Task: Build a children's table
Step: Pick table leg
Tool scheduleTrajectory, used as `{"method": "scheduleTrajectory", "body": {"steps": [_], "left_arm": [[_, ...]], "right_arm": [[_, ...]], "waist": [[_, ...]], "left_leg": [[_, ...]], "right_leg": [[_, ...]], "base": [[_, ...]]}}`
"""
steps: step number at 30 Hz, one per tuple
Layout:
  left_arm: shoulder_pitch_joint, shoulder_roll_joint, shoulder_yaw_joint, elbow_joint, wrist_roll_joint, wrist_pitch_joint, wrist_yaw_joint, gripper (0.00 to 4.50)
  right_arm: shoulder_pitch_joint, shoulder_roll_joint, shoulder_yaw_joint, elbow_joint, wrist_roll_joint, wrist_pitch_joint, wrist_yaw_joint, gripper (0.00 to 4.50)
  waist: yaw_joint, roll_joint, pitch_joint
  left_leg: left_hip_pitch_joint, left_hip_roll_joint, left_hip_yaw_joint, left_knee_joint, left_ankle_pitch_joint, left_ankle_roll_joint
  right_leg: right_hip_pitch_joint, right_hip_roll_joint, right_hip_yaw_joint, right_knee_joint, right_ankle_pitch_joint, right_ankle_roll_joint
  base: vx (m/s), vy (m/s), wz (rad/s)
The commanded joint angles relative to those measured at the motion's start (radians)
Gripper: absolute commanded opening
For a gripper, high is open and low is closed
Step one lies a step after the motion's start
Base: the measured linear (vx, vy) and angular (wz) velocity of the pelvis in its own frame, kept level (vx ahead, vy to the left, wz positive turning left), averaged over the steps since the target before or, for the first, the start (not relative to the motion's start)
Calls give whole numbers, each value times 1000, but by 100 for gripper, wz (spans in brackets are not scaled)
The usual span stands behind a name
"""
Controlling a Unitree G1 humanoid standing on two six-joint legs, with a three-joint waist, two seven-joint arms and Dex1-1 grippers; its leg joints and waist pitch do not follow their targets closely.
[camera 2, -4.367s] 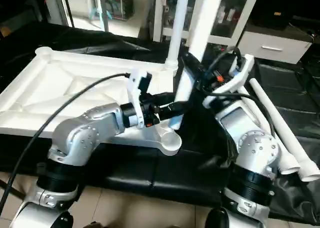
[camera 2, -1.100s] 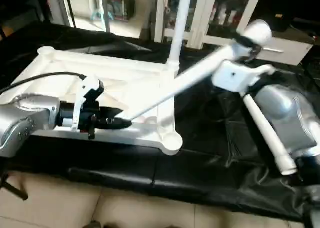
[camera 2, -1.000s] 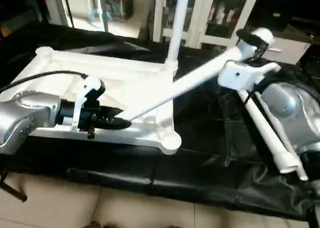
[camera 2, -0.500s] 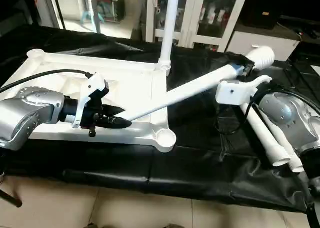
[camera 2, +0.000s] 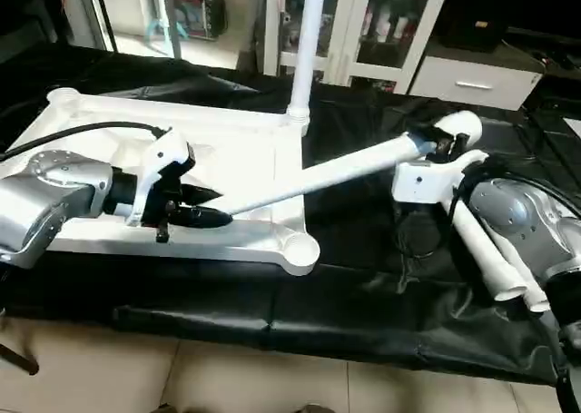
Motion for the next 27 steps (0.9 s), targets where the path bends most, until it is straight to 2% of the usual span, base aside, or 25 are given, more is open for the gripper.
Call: {"method": "scheduleTrajectory", "body": {"steps": [1, 2, 3, 7, 8, 11, 12, 13, 16, 18, 19, 21, 24, 25, 26, 27], "left_arm": [[-26, 1, 28, 6, 5, -32, 8, 137], [-26, -3, 34, 14, 14, -51, 20, 137], [-26, -4, 35, 15, 15, -54, 22, 193], [-44, -25, 73, 66, 17, -71, 52, 216], [-47, -27, 82, 73, 13, -75, 50, 237], [-51, -30, 103, 78, 1, -85, 46, 244], [-53, -37, 135, 77, -33, -84, 33, 266], [-59, -47, 173, 79, -68, -86, 30, 266], [-80, -66, 269, 109, -131, -114, 50, 299], [-86, -70, 287, 120, -138, -121, 62, 318], [-102, -82, 336, 149, -161, -147, 85, 318], [-118, -94, 386, 183, -182, -179, 104, 322], [-133, -104, 426, 211, -199, -194, 121, 322], [-150, -111, 462, 245, -205, -211, 152, 322], [-170, -117, 493, 290, -198, -230, 211, 322], [-170, -117, 493, 290, -198, -230, 211, 322]], "right_arm": [[8, -9, -3, 17, 5, 0, 12, 210], [8, -9, -2, 18, 6, -2, 13, 207], [8, -9, -2, 19, 6, -2, 13, 206], [5, -9, -2, 28, 8, -6, 19, 203], [5, -9, -3, 30, 7, -7, 20, 197], [7, -11, -5, 35, 5, -8, 22, 194], [7, -12, -5, 43, 5, -8, 25, 189], [7, -12, -7, 51, 7, -4, 28, 189], [16, -13, -16, 65, 19, 13, 36, 187], [19, -14, -17, 66, 20, 15, 38, 187], [27, -14, -18, 72, 22, 18, 39, 187], [35, -15, -19, 74, 26, 21, 41, 186], [41, -13, -24, 76, 35, 24, 44, 186], [49, -7, -39, 81, 60, 34, 50, 186], [59, 14, -78, 87, 125, 63, 68, 186], [59, 14, -78, 87, 125, 63, 68, 186]], "waist": [[2, -8, -67], [2, -9, -68], [2, -9, -67], [2, -10, -67], [2, -10, -67], [2, -10, -69], [2, -9, -68], [3, -11, -69], [4, -11, -68], [3, -12, -67], [3, -12, -67], [4, -10, -68], [4, -13, -66], [5, -11, -68], [5, -11, -67], [5, -11, -68]], "left_leg": [[6, 6, 0, -63, -193, 20], [6, 6, 0, -63, -192, 21], [6, 5, 0, -63, -193, 22], [7, 4, 0, -62, -205, 17], [7, 5, 0, -63, -201, 18], [6, 5, 0, -61, -187, 24], [6, 4, 1, -61, -185, 26], [5, 4, 1, -61, -177, 28], [7, 4, 2, -61, -187, 31], [6, 3, 1, -61, -199, 30], [5, 1, 2, -60, -201, 29], [7, 4, 0, -61, -205, 27], [6, 2, 2, -60, -203, 30], [6, 4, 0, -60, -200, 30], [8, 3, 2, -60, -208, 35], [7, 2, 2, -59, -214, 40]], "right_leg": [[51, -24, 18, -60, -178, -205], [51, -24, 18, -59, -175, -206], [51, -24, 18, -61, -179, -206], [51, -23, 18, -62, -199, -200], [51, -24, 18, -62, -197, -199], [51, -24, 18, -58, -166, -207], [51, -24, 18, -58, -158, -214], [53, -24, 18, -56, -141, -221], [52, -23, 17, -57, -148, -229], [52, -22, 16, -59, -163, -224], [52, -23, 17, -60, -171, -222], [52, -23, 17, -60, -168, -221], [51, -22, 17, -60, -166, -219], [52, -24, 16, -59, -161, -221], [50, -21, 16, -60, -163, -223], [52, -22, 17, -60, -159, -222]], "base": [[0, 0, 0], [0, 0, 0], [0, 0, 0], [0, 0, 0], [0, 0, 0], [0, 0, 0], [0, 0, 0], [0, 0, 0], [0, 0, 0], [0, 0, 0], [0, 0, 0], [0, 0, 0], [0, 0, 0], [0, 0, 0], [0, 0, 0], [0, 0, 0]]}}
